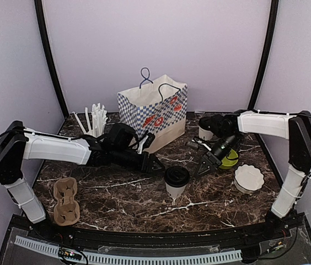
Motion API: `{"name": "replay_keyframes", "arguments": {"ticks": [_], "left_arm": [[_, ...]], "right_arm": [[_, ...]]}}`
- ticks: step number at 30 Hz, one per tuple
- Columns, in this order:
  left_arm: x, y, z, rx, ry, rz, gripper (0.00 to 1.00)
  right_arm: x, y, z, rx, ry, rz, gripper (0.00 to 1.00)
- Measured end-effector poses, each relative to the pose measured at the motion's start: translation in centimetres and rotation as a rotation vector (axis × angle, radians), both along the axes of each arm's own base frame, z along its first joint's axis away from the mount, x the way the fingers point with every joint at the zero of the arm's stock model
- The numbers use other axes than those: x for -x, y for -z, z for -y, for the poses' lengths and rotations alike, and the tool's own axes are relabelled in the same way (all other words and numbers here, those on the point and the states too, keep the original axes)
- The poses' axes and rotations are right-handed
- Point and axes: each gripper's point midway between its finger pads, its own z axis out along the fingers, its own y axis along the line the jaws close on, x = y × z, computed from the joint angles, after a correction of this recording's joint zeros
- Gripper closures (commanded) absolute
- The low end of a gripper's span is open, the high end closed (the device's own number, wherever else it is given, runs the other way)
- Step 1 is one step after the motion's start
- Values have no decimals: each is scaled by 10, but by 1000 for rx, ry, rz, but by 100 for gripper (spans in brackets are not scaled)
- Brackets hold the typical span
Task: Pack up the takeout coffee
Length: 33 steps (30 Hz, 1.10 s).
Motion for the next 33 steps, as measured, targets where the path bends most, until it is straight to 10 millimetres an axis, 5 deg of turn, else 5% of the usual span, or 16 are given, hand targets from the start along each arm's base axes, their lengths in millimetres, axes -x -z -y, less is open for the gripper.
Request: {"name": "replay_keyframes", "arguments": {"ticks": [33], "left_arm": [[2, 21, 9, -3, 26, -47, 56]], "right_arm": [[-4, 17, -20, 22, 42, -191, 59]]}}
